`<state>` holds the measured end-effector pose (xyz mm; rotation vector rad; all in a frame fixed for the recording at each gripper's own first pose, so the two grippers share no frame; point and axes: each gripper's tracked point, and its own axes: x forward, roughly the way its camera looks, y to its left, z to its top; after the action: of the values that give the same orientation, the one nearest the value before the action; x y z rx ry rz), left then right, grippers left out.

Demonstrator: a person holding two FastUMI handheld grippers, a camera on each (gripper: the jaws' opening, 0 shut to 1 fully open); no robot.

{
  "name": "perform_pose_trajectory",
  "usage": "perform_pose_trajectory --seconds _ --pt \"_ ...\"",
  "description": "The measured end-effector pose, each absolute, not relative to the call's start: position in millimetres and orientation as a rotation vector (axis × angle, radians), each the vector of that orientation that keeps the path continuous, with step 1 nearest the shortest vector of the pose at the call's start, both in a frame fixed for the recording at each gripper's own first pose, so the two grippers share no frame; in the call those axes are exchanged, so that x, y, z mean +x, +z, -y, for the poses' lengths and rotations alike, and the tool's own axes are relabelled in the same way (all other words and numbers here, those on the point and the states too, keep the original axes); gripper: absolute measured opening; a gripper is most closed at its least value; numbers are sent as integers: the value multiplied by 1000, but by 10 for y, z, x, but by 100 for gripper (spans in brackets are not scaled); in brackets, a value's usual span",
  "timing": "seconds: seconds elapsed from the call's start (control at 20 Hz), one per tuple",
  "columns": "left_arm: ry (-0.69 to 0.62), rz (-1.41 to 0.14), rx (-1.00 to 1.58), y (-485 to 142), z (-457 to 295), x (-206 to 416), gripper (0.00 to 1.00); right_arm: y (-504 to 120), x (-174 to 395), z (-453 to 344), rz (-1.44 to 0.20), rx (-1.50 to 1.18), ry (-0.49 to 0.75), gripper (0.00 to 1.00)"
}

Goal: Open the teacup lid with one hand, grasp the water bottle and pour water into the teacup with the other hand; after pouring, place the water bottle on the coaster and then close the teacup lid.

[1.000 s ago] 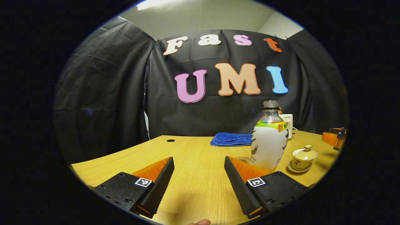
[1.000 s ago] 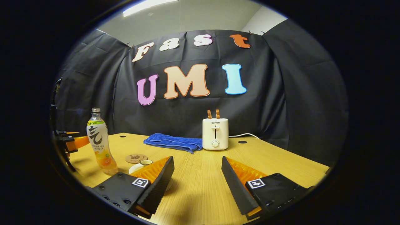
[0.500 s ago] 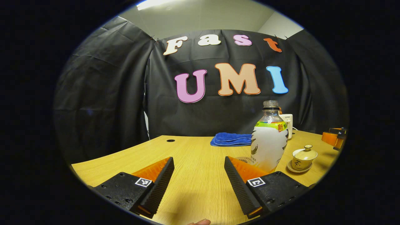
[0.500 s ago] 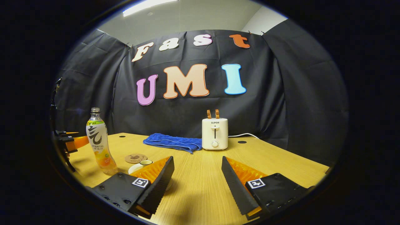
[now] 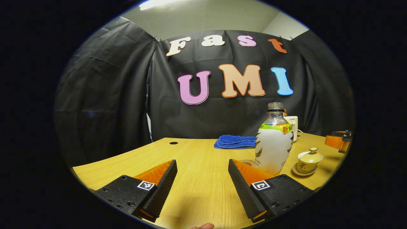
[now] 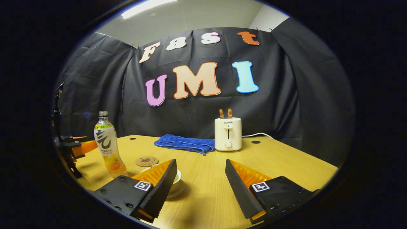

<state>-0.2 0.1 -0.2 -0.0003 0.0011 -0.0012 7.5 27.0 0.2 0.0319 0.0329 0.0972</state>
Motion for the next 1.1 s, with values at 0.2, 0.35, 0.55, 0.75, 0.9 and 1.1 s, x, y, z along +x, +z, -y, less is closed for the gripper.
perform_pose_trajectory --seconds 0.2,0.35,0.55,0.75,0.9,1.1 --pt "-1 -1 -1 -2 -2 -5 94 54 138 -507 -39 -5 159 98" --pt "-1 -2 -1 7 0 -4 94 -23 180 -701 -74 -20 205 98" --pt "-3 -1 -1 0 -1 -3 94 -117 249 -846 -119 -17 239 94" --pt "-4 -1 -1 4 2 -5 94 -201 280 -951 -148 -18 265 96" --pt "-4 -1 -1 0 1 -3 94 -255 290 -1015 -165 -38 275 86" --pt "-4 -2 -2 2 1 -5 94 -293 297 -1109 -171 -47 305 68"
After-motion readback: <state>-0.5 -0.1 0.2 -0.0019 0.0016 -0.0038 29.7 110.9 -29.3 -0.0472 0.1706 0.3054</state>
